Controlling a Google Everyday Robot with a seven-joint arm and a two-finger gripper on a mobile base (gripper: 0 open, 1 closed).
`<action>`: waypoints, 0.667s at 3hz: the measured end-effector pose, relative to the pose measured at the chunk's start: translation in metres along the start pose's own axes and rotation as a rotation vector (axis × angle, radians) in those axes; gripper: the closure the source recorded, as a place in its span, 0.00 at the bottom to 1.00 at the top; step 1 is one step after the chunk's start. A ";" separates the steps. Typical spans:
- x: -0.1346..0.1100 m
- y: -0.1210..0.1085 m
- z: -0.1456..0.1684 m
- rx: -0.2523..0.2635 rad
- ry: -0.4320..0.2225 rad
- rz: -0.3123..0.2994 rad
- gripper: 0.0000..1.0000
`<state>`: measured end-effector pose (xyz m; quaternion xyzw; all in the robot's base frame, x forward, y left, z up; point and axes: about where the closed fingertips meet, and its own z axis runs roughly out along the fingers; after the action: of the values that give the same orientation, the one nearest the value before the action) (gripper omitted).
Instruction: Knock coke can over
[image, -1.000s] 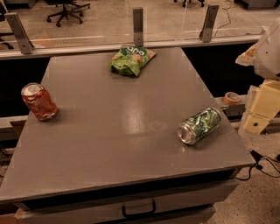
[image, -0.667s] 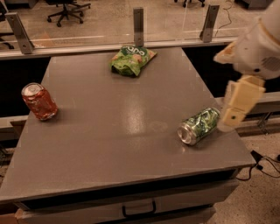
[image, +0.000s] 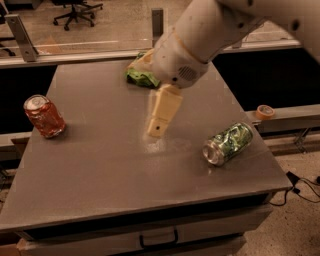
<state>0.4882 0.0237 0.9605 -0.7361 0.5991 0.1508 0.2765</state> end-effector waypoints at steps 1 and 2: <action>-0.080 -0.002 0.041 -0.027 -0.110 -0.070 0.00; -0.081 -0.003 0.043 -0.024 -0.114 -0.067 0.00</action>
Offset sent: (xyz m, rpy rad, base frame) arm -0.0098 0.0685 0.0080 0.0718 -0.0027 0.0800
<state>0.4765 0.1139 0.9714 -0.7493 0.5554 0.1905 0.3061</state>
